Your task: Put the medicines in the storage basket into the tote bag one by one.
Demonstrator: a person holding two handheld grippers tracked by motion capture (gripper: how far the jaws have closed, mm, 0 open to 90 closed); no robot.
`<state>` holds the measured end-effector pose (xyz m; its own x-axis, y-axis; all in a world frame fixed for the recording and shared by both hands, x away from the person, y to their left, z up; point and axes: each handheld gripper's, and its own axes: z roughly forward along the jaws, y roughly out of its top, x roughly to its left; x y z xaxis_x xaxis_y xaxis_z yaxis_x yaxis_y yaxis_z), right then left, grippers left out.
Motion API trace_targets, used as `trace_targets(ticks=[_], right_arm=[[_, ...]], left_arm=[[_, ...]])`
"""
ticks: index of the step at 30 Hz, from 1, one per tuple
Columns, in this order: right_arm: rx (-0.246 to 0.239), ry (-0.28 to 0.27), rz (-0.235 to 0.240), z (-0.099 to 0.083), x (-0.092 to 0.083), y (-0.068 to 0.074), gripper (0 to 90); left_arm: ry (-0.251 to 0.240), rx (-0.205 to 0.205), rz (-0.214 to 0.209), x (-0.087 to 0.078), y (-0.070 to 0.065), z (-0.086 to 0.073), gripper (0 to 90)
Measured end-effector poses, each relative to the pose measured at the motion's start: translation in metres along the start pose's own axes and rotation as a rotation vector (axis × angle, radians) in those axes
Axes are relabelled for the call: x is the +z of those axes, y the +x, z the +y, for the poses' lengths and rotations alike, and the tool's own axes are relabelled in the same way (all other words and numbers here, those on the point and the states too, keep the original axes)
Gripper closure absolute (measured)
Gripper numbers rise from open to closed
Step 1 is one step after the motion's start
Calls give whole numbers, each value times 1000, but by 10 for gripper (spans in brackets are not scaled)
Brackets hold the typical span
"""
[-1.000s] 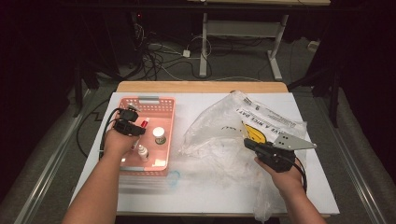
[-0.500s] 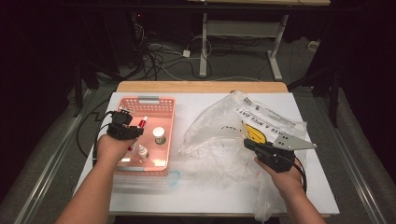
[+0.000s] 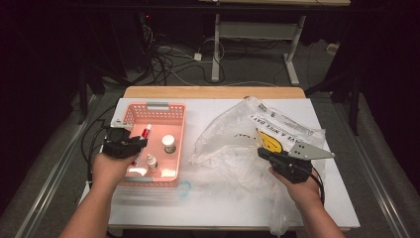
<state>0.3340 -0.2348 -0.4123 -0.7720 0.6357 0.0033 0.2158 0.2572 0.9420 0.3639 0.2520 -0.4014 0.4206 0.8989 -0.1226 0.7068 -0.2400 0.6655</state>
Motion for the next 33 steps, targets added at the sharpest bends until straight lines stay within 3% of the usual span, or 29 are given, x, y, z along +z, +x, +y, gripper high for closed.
trace_targets(ticks=[3,14,22,33], right_arm=[[0,2,-1,0,0,0,900],[-4,6,5,0,2,2,900],[-8,-6,3,3,-1,4,900],[-10,-19,5,5,-2,5,900]], left_arm=[[-28,14,-4,-8,-6,-4,681],[-126,80,-95,-34,-45,-9,681],[-162,130,-153,-37,-73,-12,681],[-181,169,-222,-31,-99,-19,681]])
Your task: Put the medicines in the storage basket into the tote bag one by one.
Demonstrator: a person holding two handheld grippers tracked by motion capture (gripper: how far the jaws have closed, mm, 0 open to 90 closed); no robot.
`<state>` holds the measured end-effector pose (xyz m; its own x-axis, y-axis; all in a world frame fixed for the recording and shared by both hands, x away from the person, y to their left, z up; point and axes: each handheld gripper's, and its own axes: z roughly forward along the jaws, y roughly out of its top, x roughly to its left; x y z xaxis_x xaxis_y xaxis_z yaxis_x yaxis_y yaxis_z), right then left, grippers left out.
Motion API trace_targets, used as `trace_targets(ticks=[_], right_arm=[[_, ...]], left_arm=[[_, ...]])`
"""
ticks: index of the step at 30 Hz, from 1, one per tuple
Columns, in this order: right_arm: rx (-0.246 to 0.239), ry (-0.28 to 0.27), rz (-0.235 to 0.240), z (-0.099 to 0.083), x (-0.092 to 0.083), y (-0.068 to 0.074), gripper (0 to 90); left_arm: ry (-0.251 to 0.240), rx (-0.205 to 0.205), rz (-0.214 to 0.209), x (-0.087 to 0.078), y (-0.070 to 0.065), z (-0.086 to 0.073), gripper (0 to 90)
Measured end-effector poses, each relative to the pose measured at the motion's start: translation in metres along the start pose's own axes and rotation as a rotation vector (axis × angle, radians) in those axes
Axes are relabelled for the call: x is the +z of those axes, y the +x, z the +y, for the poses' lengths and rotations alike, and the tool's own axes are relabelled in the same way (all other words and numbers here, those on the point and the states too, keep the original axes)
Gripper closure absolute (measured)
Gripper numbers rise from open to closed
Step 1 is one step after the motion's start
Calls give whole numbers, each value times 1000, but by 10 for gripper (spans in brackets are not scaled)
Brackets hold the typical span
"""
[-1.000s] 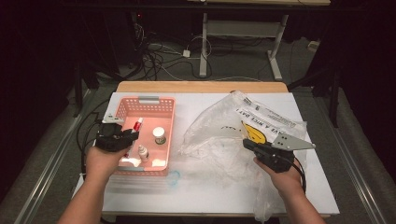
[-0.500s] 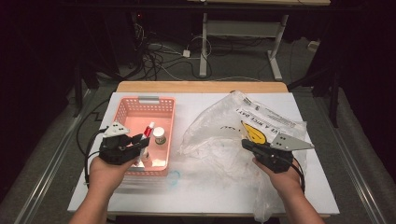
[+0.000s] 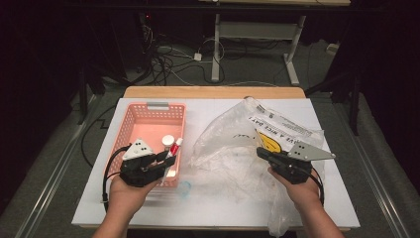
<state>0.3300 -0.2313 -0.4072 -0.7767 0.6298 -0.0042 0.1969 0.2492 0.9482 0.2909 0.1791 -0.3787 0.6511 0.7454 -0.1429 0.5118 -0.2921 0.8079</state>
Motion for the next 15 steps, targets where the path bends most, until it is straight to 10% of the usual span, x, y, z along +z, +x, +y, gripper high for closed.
trace_targets(ticks=[15], right_arm=[[20,-9,-15,0,-3,-5,900]], left_arm=[[3,56,-98,16,-37,0,681]])
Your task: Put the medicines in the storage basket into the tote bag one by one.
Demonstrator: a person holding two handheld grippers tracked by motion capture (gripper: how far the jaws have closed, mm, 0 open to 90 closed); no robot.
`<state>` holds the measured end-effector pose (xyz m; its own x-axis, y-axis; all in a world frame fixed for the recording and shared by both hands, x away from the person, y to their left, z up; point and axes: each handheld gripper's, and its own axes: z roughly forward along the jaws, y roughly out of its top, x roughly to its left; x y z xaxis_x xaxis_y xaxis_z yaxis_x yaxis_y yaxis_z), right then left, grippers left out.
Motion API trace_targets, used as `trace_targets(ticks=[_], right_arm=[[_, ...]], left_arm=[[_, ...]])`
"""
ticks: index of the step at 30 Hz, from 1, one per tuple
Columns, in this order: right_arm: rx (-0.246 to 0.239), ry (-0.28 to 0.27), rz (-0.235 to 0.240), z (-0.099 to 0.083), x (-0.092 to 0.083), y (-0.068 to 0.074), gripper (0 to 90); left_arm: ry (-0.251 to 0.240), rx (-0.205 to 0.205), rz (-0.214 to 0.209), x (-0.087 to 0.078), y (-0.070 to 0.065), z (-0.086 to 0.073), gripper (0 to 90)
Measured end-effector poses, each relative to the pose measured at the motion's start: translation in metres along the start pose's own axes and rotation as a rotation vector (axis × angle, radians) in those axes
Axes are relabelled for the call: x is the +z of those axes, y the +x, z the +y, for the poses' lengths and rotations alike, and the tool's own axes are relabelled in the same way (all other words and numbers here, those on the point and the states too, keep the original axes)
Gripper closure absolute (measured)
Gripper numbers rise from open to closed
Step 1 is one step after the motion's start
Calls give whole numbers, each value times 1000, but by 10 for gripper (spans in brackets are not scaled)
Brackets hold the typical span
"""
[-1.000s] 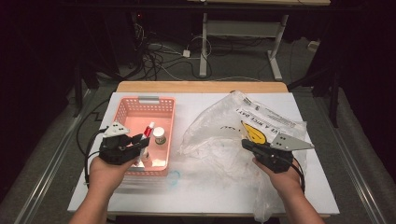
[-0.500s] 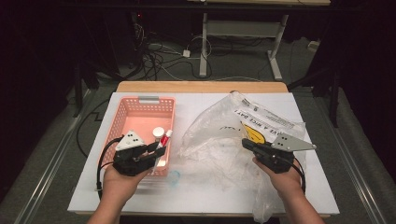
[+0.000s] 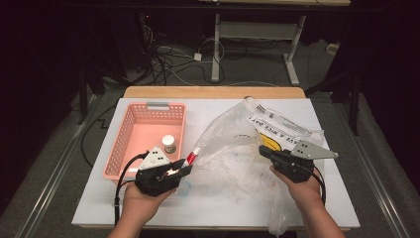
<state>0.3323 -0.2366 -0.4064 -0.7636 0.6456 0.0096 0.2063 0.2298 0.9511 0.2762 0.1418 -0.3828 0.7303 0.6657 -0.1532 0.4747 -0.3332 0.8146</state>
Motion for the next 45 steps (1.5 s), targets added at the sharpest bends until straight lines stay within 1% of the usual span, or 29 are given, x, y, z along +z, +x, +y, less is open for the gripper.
trace_targets(ticks=[2,4,9,11,13,16,18,21,23,26,27,36,41,45], right_arm=[[-2,0,-3,-1,0,-1,900],[0,1,-7,-1,0,-2,900],[-3,0,-10,-1,-1,-3,900],[-4,-1,-12,-1,-2,-3,900],[-2,-3,-15,-1,-3,-4,900],[0,-5,-19,-1,-4,-5,900],[2,-8,-21,-1,-6,-5,900],[-4,-12,-24,0,-8,-5,900],[-7,-15,-27,1,-10,-5,900],[-6,-19,-32,2,-14,-5,900],[-13,-24,-34,2,-15,-5,900],[-13,-33,-48,2,-28,-5,900],[-24,-36,-34,4,-28,0,900],[-38,-32,-19,5,-23,6,900]], left_arm=[[1,9,-14,6,-7,0,681],[14,24,-30,14,-14,0,680],[34,41,-57,32,-25,0,681],[43,47,-64,39,-29,0,680],[53,48,-76,48,-33,0,680],[71,59,-85,61,-38,0,680],[78,56,-86,70,-39,1,681],[85,45,-80,81,-38,2,680],[87,28,-76,88,-35,3,680],[88,14,-77,97,-32,6,681],[88,13,-77,99,-30,7,681],[87,-14,-62,112,-20,13,681],[82,-21,-40,115,-13,18,681],[80,-24,-30,115,-8,20,681]])
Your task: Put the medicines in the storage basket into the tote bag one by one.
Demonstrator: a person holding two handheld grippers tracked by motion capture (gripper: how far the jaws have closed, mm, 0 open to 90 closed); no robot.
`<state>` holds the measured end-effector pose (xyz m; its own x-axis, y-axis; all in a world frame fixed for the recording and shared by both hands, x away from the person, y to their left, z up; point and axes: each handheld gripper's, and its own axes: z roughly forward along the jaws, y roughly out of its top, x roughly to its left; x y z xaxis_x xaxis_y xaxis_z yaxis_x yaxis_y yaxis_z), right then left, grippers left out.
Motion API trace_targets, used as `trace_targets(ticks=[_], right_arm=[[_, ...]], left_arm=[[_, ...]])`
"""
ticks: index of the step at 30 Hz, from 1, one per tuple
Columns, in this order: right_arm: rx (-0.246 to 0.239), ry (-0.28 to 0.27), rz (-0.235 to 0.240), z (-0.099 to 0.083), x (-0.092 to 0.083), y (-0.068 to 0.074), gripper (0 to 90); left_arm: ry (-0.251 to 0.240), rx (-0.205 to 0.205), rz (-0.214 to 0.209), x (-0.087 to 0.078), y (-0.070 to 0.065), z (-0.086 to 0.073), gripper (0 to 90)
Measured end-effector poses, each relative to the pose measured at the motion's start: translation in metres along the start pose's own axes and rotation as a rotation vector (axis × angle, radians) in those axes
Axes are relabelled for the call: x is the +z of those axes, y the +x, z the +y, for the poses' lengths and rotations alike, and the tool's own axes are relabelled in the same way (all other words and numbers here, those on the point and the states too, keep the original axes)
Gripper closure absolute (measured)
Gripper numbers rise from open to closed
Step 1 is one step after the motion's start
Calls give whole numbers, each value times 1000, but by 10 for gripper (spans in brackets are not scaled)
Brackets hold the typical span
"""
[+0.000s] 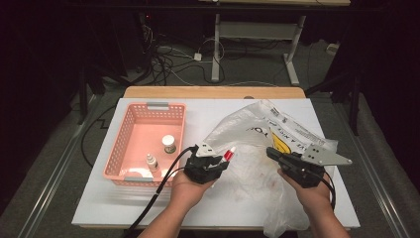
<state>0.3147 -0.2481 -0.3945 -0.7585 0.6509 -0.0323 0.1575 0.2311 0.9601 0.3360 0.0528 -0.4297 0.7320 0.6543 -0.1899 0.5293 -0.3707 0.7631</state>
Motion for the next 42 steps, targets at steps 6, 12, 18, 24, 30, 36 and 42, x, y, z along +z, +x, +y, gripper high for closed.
trace_targets(ticks=[6,12,18,24,30,36,42], right_arm=[[4,13,14,0,12,5,900],[2,12,29,2,21,9,900],[5,0,31,4,22,9,900],[10,-12,28,5,22,6,900],[17,-20,22,5,20,1,900],[27,-23,15,4,17,-3,900],[32,-23,12,2,17,-6,900]], left_arm=[[-4,29,-14,-2,-11,-3,681],[6,73,-29,6,-26,-4,680],[9,86,-22,26,-29,6,679],[-2,82,-21,52,-29,18,679],[24,80,-16,79,-28,26,678],[-5,75,-9,95,-29,33,677],[11,63,-6,110,-24,32,669]])
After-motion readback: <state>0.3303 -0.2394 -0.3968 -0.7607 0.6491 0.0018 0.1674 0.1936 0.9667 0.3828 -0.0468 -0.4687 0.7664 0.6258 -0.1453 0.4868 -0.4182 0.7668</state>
